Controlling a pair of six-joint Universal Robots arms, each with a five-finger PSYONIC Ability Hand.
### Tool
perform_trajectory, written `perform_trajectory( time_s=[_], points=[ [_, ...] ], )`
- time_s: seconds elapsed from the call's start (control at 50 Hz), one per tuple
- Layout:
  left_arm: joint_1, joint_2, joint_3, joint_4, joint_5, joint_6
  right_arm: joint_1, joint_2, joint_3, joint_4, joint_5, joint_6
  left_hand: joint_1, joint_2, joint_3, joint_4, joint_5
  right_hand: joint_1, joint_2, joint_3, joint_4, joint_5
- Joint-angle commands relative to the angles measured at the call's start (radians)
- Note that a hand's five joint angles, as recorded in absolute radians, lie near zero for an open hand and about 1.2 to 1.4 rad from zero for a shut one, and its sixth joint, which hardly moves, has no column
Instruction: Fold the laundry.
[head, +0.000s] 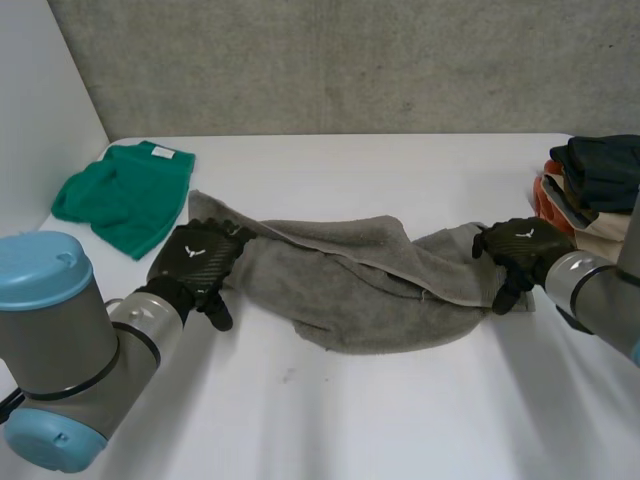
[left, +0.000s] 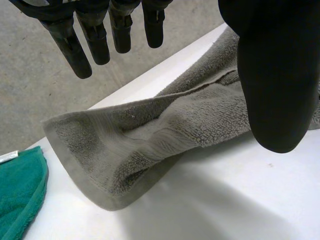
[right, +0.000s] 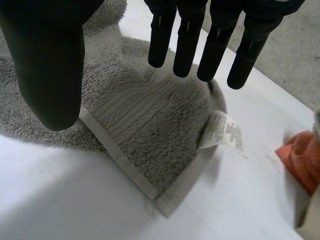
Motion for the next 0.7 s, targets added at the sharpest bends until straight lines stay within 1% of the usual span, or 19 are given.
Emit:
perform_trajectory(
  time_s=[0.02, 0.04, 0.06, 0.08, 0.12, 0.14, 0.2, 0.26, 0.28, 0.32, 0.34, 0.4, 0.42, 0.46, 0.48, 0.56, 0.62, 0.66, 0.7],
  points=[
    [0.01, -0.008, 0.023, -0.001, 0.0, -0.01, 0.039, 0.11, -0.006, -0.187, 0.042, 0.019, -0.018, -0.028, -0.031, -0.028, -0.05, 0.099, 0.1, 0.097, 0.095, 0.087],
    [0.011, -0.008, 0.026, -0.001, 0.0, -0.013, 0.042, 0.125, -0.014, -0.202, 0.054, 0.017, -0.018, -0.028, -0.031, -0.028, -0.05, 0.111, 0.112, 0.108, 0.107, 0.099],
    [0.016, -0.006, 0.031, -0.001, 0.0, -0.021, 0.047, 0.149, -0.032, -0.221, 0.076, 0.013, -0.018, -0.028, -0.031, -0.028, -0.05, 0.236, 0.237, 0.234, 0.232, 0.224],
    [0.017, -0.005, 0.034, -0.001, 0.0, -0.026, 0.047, 0.159, -0.041, -0.222, 0.088, 0.011, -0.018, -0.028, -0.031, -0.028, -0.05, 0.371, 0.372, 0.368, 0.367, 0.359],
    [0.022, -0.005, 0.038, -0.001, 0.0, -0.035, 0.047, 0.166, -0.057, -0.219, 0.102, 0.012, -0.018, -0.028, -0.031, -0.028, -0.05, 0.807, 0.808, 0.805, 0.803, 0.795],
    [0.025, -0.005, 0.046, -0.001, 0.0, -0.044, 0.047, 0.159, -0.063, -0.218, 0.108, 0.016, -0.018, -0.028, -0.031, -0.028, -0.05, 0.891, 0.892, 0.889, 0.887, 0.879],
    [0.028, -0.009, 0.068, 0.004, 0.0, -0.055, 0.047, 0.131, -0.058, -0.21, 0.097, 0.022, -0.018, -0.028, -0.031, -0.028, -0.05, 0.892, 0.893, 0.89, 0.888, 0.88],
    [0.031, -0.019, 0.094, 0.007, -0.001, -0.058, 0.05, 0.064, -0.032, -0.201, 0.061, 0.025, -0.018, -0.028, -0.031, -0.028, -0.05, 0.892, 0.893, 0.89, 0.888, 0.88],
    [0.034, -0.029, 0.12, 0.013, -0.003, -0.058, 0.056, 0.015, -0.022, -0.187, 0.036, 0.023, -0.018, -0.028, -0.031, -0.028, -0.05, 0.892, 0.893, 0.89, 0.888, 0.88],
    [0.037, -0.045, 0.149, 0.02, -0.009, -0.058, 0.062, -0.039, -0.017, -0.167, 0.013, 0.022, -0.018, -0.028, -0.031, -0.028, -0.05, 0.892, 0.893, 0.89, 0.888, 0.88],
    [0.039, -0.064, 0.182, 0.025, -0.015, -0.056, 0.067, -0.094, -0.015, -0.138, -0.013, 0.019, -0.018, -0.028, -0.031, -0.028, -0.05, 0.892, 0.893, 0.89, 0.888, 0.88],
    [0.04, -0.106, 0.244, 0.031, -0.024, -0.055, 0.078, -0.181, -0.017, -0.083, -0.056, 0.006, -0.018, -0.028, -0.031, -0.028, -0.05, 0.892, 0.893, 0.89, 0.888, 0.88],
    [0.042, -0.139, 0.293, 0.031, -0.031, -0.053, 0.084, -0.236, -0.02, -0.042, -0.082, -0.006, -0.018, -0.028, -0.031, -0.028, -0.05, 0.892, 0.893, 0.89, 0.888, 0.88],
    [0.043, -0.176, 0.345, 0.03, -0.035, -0.05, 0.092, -0.28, -0.022, 0.001, -0.114, -0.021, -0.018, -0.028, -0.031, -0.028, -0.05, 0.892, 0.893, 0.89, 0.888, 0.88],
    [0.045, -0.215, 0.398, 0.024, -0.034, -0.044, 0.095, -0.319, -0.023, 0.041, -0.148, -0.039, -0.018, -0.028, -0.031, -0.028, -0.05, 0.892, 0.893, 0.89, 0.888, 0.88],
    [0.036, -0.325, 0.52, -0.025, -0.028, -0.029, 0.11, -0.401, -0.037, 0.11, -0.231, -0.087, -0.018, -0.028, -0.031, -0.028, -0.05, 0.892, 0.893, 0.89, 0.888, 0.88],
    [0.018, -0.412, 0.604, -0.084, -0.015, 0.005, 0.128, -0.458, -0.061, 0.138, -0.268, -0.096, -0.018, -0.028, -0.031, -0.028, -0.05, 0.892, 0.893, 0.89, 0.888, 0.88],
    [0.01, -0.459, 0.638, -0.099, -0.011, 0.03, 0.141, -0.484, -0.072, 0.147, -0.274, -0.092, -0.018, -0.028, -0.031, -0.028, -0.05, 0.892, 0.893, 0.89, 0.888, 0.88],
    [-0.002, -0.517, 0.687, -0.118, -0.011, 0.079, 0.156, -0.527, -0.089, 0.158, -0.282, -0.078, -0.018, -0.028, -0.031, -0.028, -0.05, 0.892, 0.893, 0.89, 0.888, 0.88]
  ],
)
